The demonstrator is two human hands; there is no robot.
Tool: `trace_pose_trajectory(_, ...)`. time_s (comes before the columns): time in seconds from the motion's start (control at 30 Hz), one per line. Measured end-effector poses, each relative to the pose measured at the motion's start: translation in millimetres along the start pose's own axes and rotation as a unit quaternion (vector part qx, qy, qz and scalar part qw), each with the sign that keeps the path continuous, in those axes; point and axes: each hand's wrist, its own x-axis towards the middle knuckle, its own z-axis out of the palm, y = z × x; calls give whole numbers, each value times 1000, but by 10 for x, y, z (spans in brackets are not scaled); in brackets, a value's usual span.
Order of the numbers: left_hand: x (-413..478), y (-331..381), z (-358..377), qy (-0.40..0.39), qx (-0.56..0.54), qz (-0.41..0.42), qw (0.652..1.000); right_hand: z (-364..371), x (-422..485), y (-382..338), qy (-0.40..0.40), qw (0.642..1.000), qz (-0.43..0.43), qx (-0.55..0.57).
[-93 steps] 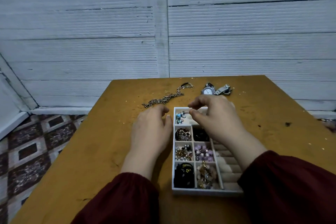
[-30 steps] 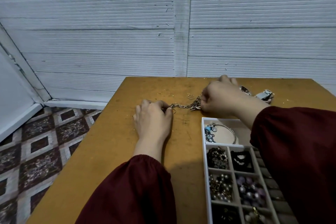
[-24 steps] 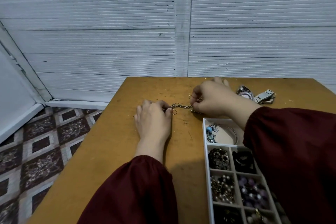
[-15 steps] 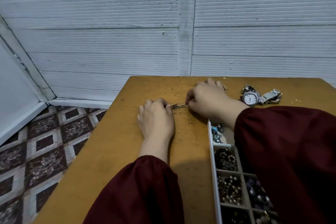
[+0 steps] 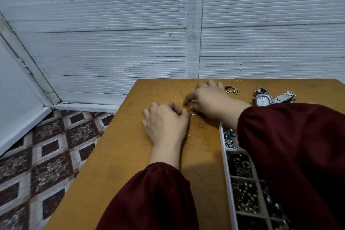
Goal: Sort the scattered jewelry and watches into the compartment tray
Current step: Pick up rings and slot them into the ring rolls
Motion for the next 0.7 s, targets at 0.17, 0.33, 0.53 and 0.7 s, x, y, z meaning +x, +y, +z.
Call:
trace_pose_trajectory(0.17, 1, 10, 0, -17, 18, -11, 1000, 3, 23, -8, 5, 1000, 18, 21)
trace_pose_trajectory(0.33, 3, 19, -15, -31, 26, -10, 999, 16, 32, 11, 8, 999, 25, 44)
trace_pose_trajectory(0.53, -21, 47, -1, -36, 39, -2, 999, -14, -14, 29, 21, 992, 10, 125)
trace_pose_trajectory(0.7, -46, 65, 34, -47, 59, 28, 997, -14, -15, 103, 30, 956, 41, 288)
